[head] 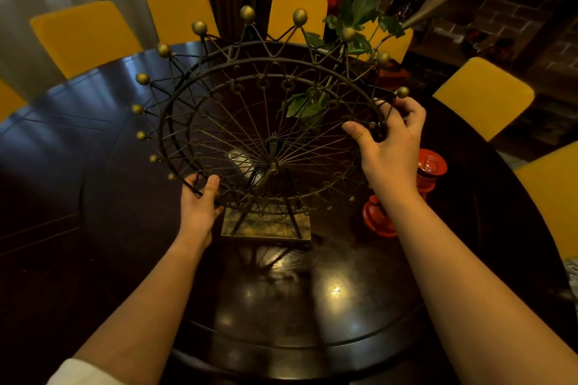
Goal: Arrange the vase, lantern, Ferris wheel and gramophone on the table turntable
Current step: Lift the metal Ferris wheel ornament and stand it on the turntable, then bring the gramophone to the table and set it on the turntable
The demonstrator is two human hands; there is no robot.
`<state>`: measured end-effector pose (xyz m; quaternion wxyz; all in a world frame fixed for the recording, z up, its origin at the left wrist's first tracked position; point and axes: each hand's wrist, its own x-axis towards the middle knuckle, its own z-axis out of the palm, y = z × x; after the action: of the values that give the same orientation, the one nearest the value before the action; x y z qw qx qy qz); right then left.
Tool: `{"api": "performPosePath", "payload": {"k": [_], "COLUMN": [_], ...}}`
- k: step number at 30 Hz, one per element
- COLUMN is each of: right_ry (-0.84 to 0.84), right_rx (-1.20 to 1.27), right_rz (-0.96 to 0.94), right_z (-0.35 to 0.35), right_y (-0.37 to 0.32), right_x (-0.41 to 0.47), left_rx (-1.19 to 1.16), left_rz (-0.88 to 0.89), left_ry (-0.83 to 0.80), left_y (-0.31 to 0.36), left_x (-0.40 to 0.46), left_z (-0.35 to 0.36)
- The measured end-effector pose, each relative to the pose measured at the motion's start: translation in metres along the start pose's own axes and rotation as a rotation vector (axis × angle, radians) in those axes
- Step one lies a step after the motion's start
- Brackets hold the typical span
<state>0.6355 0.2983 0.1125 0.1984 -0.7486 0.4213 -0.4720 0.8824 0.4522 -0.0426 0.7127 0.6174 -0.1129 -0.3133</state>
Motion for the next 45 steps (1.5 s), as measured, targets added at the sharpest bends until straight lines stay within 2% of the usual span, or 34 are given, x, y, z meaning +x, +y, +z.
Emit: {"api": "performPosePath", "payload": {"k": [11,17,20,24,27,32,39,45], "right_ry": [-0.097,-0.161,-0.188,-0.305,-0.367,-0.323,-0.11,0.084], "right_rx": [-0.156,-0.336,-0.412,-0.404,-0.409,-0.468,-0.64,-0.71], "right_rz": [0.075,0.036,0.057,0.129,0.104,0.103,0.12,0.105], "right_z": [-0.007,-0.024,-0.037,-0.065,-0.102,-0.2,-0.43,-0.617], "right_y": [0.0,-0.007,-0.01,-0.009,-0.01,-0.009,-0.006,-0.023], "right_x": [-0.006,-0.019,-0.034,-0.074,-0.113,-0.179,-0.294,-0.395], "left_rx": [0.093,0.149,0.222,0.433,0.568,0.74,0.697,0.801], "left_rz": [0.006,0.008,-0.002,0.104,0.278,0.624,0.976,1.309], "left_ry": [0.023,0.009,0.074,0.202,0.166,-0.091,-0.353,-0.495], "left_y": [0.013,0.024,0.032,0.043,0.051,0.067,0.076,0.065], "left_x": [-0.006,-0.028,-0.05,-0.092,-0.139,-0.248,-0.491,-0.686], "left_z": [-0.003,-0.009,-0.012,-0.013,0.001,0.063,0.151,0.193]}}
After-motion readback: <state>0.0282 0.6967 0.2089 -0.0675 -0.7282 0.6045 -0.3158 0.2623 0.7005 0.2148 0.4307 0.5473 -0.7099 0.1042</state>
